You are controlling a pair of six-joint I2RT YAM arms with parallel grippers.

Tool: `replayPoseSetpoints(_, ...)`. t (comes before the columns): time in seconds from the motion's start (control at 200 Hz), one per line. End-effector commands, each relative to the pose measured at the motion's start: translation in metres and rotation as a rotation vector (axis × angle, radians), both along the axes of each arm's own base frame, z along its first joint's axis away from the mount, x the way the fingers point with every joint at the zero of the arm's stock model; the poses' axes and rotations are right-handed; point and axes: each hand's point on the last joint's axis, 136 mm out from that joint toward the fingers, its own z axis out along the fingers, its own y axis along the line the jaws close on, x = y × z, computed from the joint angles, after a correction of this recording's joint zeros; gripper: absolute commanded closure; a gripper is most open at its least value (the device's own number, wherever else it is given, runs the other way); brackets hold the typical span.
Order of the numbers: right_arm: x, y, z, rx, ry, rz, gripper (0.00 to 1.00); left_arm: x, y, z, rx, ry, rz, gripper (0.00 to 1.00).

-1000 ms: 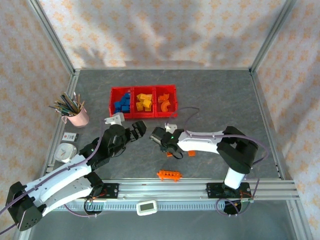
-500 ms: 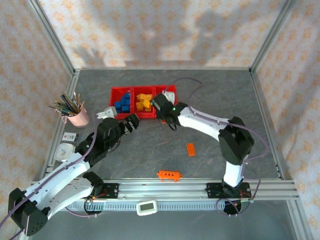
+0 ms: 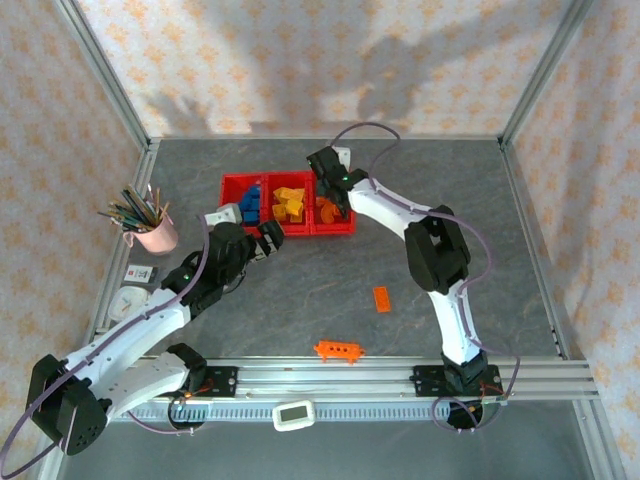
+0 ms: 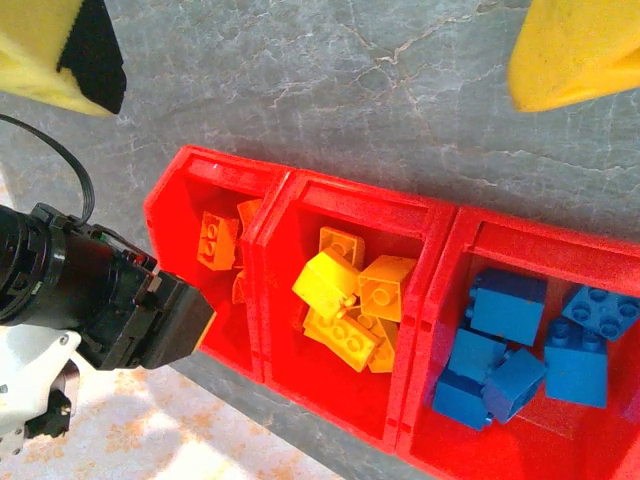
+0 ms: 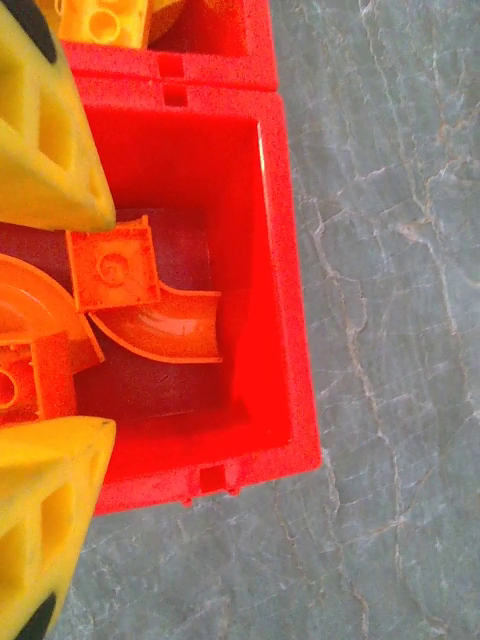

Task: Sort the legos into containers by color
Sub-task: Place the lego in the container, then pick up the lego from the bottom-center of the table.

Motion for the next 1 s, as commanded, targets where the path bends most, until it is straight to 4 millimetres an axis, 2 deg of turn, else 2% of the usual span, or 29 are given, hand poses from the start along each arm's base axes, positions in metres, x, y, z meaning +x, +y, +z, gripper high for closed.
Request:
replayPoseSetpoints(0.0,-0.005,0.001,0.039,0.02,-0.048,0.03,0.44,0.007,-0.005,0.025,-0.019,-0.064,-0.026,0.01)
replayPoseSetpoints(0.12,-0.031,-0.012,0.051,0.056,-0.046,0.036,0.42,0.006,-0.01,0.025,-0.036,-0.062,-0.056,0.01)
replayPoseSetpoints(0.36,-0.104,-0.057,0.035,0.08,0.038,0.022,0.36,-0.005,-0.038,0.013,-0.077,-0.03,-0.173,0.01)
replayPoseSetpoints(0.581,-0.171,-0.1,0.007,0.092,0.134,-0.021,0.32,-0.019,-0.063,0.002,-0.082,-0.009,-0.224,0.01)
replayPoseSetpoints(0.656,-0.192,-0.114,-0.009,0.091,0.177,-0.047,0.31,-0.024,-0.073,-0.003,-0.099,-0.003,-0.241,0.01)
replayPoseSetpoints(0.816,-0.231,-0.131,-0.039,0.123,0.248,-0.074,0.28,-0.033,-0.087,-0.018,-0.107,0.027,-0.256,0.01)
replayPoseSetpoints(0.991,-0.259,-0.138,-0.062,0.111,0.29,-0.08,0.26,-0.038,-0.096,-0.027,-0.135,0.04,-0.251,0.01)
